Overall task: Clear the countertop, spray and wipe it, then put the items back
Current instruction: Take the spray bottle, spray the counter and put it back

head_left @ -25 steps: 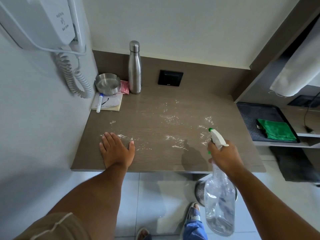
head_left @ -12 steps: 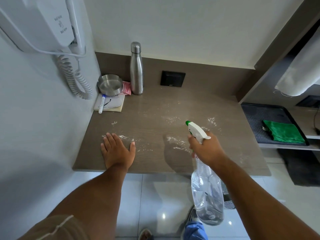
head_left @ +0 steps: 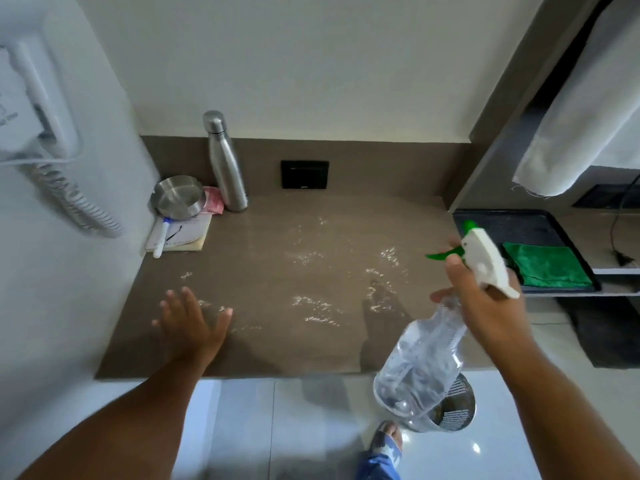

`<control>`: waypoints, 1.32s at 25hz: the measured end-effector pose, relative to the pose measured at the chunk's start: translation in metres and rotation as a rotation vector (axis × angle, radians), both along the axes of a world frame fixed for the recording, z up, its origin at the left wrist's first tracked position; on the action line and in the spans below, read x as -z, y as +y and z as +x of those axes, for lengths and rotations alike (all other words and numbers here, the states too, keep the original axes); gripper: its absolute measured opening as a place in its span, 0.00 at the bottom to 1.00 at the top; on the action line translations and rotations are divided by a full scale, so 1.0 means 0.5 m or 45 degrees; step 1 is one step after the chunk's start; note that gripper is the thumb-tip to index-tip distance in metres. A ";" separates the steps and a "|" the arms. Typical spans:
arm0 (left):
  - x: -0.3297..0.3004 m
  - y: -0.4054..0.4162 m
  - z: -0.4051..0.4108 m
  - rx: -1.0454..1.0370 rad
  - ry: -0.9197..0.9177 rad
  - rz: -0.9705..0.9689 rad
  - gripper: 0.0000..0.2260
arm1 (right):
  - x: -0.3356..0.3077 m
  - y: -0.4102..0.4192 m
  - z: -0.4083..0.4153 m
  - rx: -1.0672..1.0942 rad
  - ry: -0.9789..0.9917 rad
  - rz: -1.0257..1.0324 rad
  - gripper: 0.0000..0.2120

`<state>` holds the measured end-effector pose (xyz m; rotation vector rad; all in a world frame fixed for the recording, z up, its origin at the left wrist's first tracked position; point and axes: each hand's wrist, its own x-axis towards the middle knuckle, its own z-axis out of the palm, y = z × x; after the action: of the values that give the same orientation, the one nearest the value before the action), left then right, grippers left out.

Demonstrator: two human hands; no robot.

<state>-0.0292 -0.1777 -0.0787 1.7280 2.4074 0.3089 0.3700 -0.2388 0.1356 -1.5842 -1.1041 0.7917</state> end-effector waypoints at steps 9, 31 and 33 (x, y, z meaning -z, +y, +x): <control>-0.093 0.309 0.528 0.501 0.051 -0.168 0.42 | -0.080 0.174 0.357 0.254 -0.204 0.225 0.04; 0.057 0.530 0.910 0.645 0.253 -0.144 0.36 | 0.291 0.354 0.663 0.121 -0.287 -0.185 0.44; 0.058 0.530 0.909 0.648 0.265 -0.146 0.37 | 0.345 0.311 0.721 0.241 -0.330 -0.438 0.43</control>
<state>0.4254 0.0876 -0.1075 2.3204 1.9527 -0.0788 0.7306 -0.0835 -0.0370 -2.0948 -1.0157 0.6872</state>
